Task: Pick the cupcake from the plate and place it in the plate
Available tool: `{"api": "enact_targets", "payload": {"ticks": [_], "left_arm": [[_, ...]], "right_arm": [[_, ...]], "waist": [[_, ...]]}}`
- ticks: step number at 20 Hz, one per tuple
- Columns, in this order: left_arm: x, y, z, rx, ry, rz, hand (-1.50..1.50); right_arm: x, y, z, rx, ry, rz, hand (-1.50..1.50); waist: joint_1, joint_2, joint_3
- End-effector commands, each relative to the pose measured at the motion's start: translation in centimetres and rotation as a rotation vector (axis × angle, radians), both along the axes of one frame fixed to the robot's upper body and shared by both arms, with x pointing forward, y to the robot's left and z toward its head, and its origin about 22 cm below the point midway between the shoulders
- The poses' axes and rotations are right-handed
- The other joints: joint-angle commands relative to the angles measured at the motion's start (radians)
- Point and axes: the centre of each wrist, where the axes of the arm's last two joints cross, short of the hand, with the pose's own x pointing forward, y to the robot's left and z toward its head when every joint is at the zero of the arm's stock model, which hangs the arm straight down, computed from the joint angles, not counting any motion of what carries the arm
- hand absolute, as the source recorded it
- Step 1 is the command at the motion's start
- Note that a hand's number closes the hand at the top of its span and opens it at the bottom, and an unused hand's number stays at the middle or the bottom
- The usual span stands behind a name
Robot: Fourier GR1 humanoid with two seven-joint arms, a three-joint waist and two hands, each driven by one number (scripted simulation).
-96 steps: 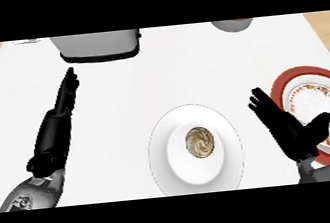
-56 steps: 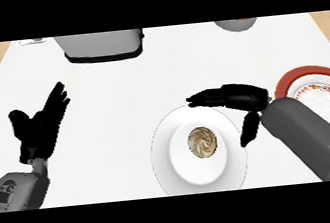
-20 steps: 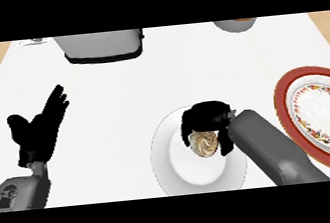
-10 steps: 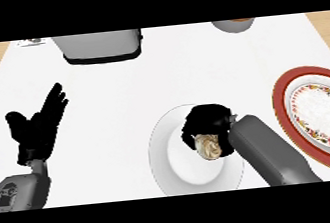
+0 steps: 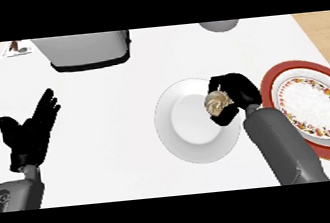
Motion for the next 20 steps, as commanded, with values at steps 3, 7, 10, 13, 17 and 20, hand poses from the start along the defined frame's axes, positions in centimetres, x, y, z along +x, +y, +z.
{"api": "enact_targets", "payload": {"ticks": [3, 7, 10, 13, 17, 20], "left_arm": [[-0.2, 0.4, -0.2, -0.011, 0.014, -0.002, 0.00], [0.0, -0.7, 0.5, 0.001, 0.007, -0.042, 0.00], [0.2, -0.5, 0.8, 0.008, 0.014, -0.044, 0.00], [-0.2, -1.2, -0.2, -0.003, 0.000, -0.037, 0.00], [0.3, -1.6, -0.9, -0.003, -0.019, -0.025, 0.00], [-0.2, -0.1, 1.2, 0.003, -0.008, -0.040, 0.00]], "right_arm": [[1.9, 0.9, 5.8, 0.021, -0.396, -0.506, 1.50], [1.8, 1.7, 7.5, -0.037, -0.574, -0.723, 1.50], [0.7, 2.5, 8.6, -0.047, -0.612, -0.853, 1.50], [-1.5, 1.6, 9.0, -0.002, -0.608, -0.961, 1.50], [-4.1, -2.3, 10.2, 0.051, -0.612, -1.041, 1.50], [-6.2, -6.0, 9.0, 0.002, -0.609, -1.104, 1.50]], "waist": [[0.013, -0.005, -0.002], [0.031, 0.000, 0.000], [0.031, 0.002, 0.001], [0.042, 0.008, 0.002], [0.046, 0.013, 0.003], [0.056, 0.015, 0.003]]}}
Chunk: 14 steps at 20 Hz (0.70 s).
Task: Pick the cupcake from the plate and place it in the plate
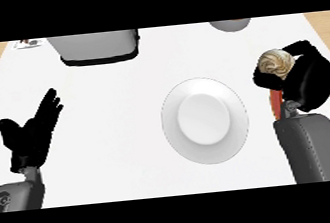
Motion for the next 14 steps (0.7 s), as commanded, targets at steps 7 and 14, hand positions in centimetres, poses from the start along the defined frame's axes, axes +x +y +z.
{"api": "enact_targets", "payload": {"ticks": [7, 14], "left_arm": [[0.3, -0.8, 0.5, 0.005, -0.015, -0.027, 0.00], [0.9, -1.0, 0.7, -0.001, 0.002, -0.029, 0.00]], "right_arm": [[-4.8, -11.1, -3.4, 0.030, 0.024, -0.147, 1.50], [-5.6, -16.5, -4.4, 0.135, 0.220, -0.082, 1.50]], "waist": [[0.015, 0.007, 0.001], [0.015, 0.008, 0.002]]}}
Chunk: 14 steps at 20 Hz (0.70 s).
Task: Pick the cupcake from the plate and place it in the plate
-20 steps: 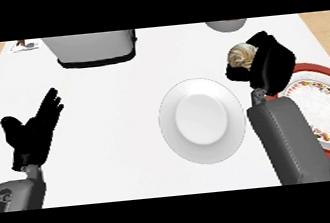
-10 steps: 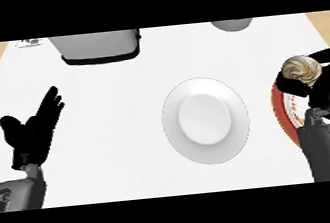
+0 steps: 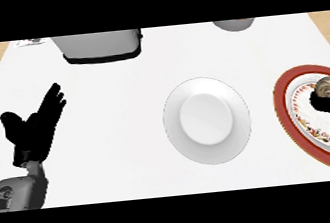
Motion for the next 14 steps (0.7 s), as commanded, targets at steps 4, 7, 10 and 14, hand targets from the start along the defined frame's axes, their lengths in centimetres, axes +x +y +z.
{"api": "enact_targets", "payload": {"ticks": [4, 7, 10, 14], "left_arm": [[-0.5, -1.3, -0.8, 0.018, -0.005, 0.006, 0.00], [-0.4, 0.8, -1.5, -0.007, -0.003, 0.002, 0.00], [1.0, 0.9, -0.7, -0.011, -0.005, 0.010, 0.00], [-0.6, 0.1, -0.8, 0.004, 0.004, -0.001, 0.00]], "right_arm": [[-2.1, -4.7, -2.4, 0.241, 0.037, 0.056, -1.50], [-1.9, -5.8, -2.8, 0.212, -0.004, 0.124, -1.50], [-1.1, -3.5, -2.9, 0.100, -0.085, 0.175, -1.50], [-2.2, -2.9, 0.1, 0.093, -0.344, 0.290, -1.50]], "waist": [[0.001, 0.000, 0.000], [0.002, 0.001, 0.000], [0.000, 0.002, 0.000], [-0.008, -0.005, 0.000]]}}
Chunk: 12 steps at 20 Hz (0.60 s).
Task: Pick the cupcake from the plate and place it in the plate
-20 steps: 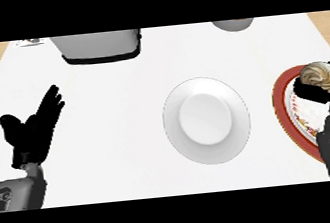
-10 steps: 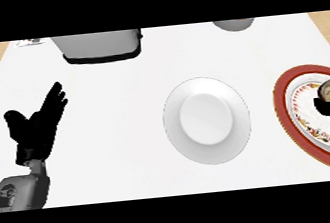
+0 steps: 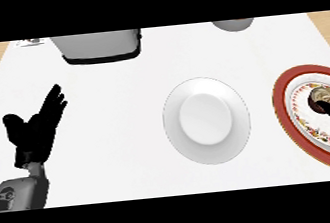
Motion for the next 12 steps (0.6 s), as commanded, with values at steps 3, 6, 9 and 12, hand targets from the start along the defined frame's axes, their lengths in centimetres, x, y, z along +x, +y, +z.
{"api": "enact_targets", "payload": {"ticks": [3, 6, 9, 12], "left_arm": [[-1.2, 0.2, -1.1, 0.005, 0.009, 0.004, 0.00], [-0.5, 0.2, -0.2, -0.017, -0.024, 0.017, 0.00], [0.0, 0.4, -0.9, -0.009, 0.016, 0.025, 0.00], [-0.2, 0.1, -0.1, 0.004, 0.010, 0.017, 0.00]], "right_arm": [[0.7, 1.7, 4.4, 0.046, -0.327, 0.174, -1.50], [-0.2, 2.5, 5.6, 0.161, -0.355, 0.120, -1.50], [-2.1, 2.6, 5.7, 0.375, -0.363, 0.128, -1.50], [-3.3, 0.6, 6.5, 0.495, -0.380, 0.174, -1.50]], "waist": [[-0.001, -0.003, 0.000], [-0.001, -0.001, -0.001], [-0.019, -0.003, -0.002], [-0.011, -0.003, 0.000]]}}
